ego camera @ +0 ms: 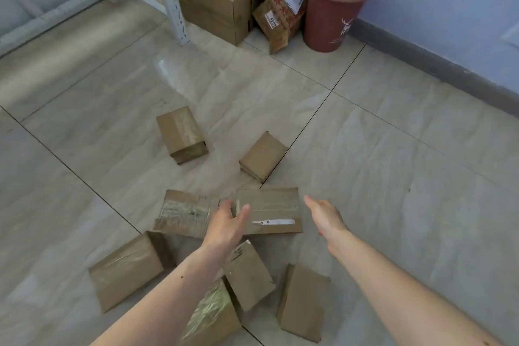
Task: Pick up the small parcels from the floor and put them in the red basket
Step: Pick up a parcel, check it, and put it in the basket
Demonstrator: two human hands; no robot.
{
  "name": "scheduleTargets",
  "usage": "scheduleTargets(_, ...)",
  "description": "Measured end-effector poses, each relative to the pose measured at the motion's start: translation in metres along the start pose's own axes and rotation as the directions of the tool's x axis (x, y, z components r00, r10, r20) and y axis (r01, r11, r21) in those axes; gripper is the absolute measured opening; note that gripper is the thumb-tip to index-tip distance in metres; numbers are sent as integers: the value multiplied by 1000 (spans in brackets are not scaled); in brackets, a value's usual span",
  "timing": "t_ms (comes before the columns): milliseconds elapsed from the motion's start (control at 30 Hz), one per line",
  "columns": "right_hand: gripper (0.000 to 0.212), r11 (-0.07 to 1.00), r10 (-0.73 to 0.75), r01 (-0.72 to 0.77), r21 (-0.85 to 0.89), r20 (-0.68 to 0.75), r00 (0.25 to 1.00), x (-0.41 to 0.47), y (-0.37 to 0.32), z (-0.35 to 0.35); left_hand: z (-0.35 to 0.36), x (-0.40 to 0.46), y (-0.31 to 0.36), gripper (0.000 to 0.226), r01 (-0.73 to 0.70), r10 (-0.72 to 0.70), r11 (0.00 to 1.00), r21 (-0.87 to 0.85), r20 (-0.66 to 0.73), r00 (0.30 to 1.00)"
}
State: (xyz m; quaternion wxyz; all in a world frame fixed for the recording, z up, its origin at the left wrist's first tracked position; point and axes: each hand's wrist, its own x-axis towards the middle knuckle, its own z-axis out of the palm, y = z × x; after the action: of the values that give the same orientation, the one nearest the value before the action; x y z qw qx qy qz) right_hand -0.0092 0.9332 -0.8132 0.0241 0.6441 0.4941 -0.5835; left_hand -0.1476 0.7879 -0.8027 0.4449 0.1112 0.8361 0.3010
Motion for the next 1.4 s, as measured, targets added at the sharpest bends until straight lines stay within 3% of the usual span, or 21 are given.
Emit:
scheduleTargets(233,69,1000,30,-30,2,109,994,67,30,28,38,56,-27,58,72,-71,997,-28,35,997)
scheduleTargets(333,66,999,44,-45,3,106,993,71,37,34,45,63,-31,56,89,-88,996,-30,40,995)
scheduleTargets(467,46,999,25,-26,25,26,999,54,29,27,39,52,-21,44,46,-44,997,-67,29,999)
scheduleTargets(600,41,999,5,-1,53,-62,998,19,9,10,19,18,7,23,-6,5,997,-80,-18,1000)
scheduleTargets(900,27,997,-62,70,35,-193,979,-115,-70,-35,-59,-97,91,27,-65,54,995,-73,-152,987)
scheduleTargets(1133,23,994,-96,105,40,-180,979,-213,-140,-53,-127,-176,146,37,-14,-7,994,-105,-202,979)
scheduleTargets(1400,21,984,-154,165,71,-136,979,-292,-191,-52,-189,-232,179,26,-71,39,990,-125,-247,968)
